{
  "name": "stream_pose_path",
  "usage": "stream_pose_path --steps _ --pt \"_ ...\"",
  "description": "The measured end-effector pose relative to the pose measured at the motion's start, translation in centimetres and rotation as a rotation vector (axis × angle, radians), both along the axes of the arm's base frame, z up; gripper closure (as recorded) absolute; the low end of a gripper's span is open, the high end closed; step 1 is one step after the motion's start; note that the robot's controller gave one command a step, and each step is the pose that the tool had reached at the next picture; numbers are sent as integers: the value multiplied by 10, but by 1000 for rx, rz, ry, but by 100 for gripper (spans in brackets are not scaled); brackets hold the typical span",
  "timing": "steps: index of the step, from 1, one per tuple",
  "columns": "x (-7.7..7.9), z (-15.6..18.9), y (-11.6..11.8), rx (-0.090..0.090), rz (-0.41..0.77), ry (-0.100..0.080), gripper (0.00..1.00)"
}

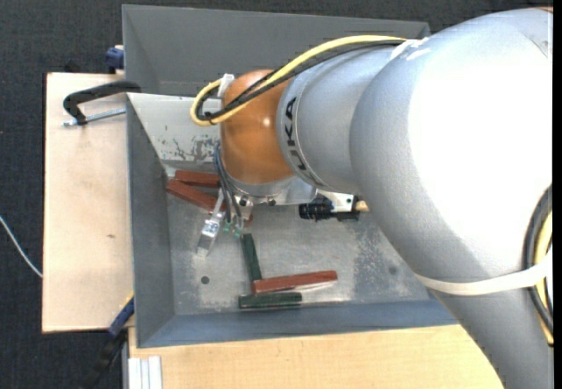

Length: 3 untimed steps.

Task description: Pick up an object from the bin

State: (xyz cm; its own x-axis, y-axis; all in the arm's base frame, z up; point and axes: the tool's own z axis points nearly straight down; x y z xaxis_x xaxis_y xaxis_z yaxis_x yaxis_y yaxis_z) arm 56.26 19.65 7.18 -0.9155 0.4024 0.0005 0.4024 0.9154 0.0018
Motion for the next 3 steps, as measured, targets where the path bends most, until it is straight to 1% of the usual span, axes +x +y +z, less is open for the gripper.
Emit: stream_pose_path --steps 1,2,3 --pt "0 7 -5 0 1 0 0" --pt "1 2 1 0 2 -1 0" --pt "1 9 -4 0 2 -4 100"
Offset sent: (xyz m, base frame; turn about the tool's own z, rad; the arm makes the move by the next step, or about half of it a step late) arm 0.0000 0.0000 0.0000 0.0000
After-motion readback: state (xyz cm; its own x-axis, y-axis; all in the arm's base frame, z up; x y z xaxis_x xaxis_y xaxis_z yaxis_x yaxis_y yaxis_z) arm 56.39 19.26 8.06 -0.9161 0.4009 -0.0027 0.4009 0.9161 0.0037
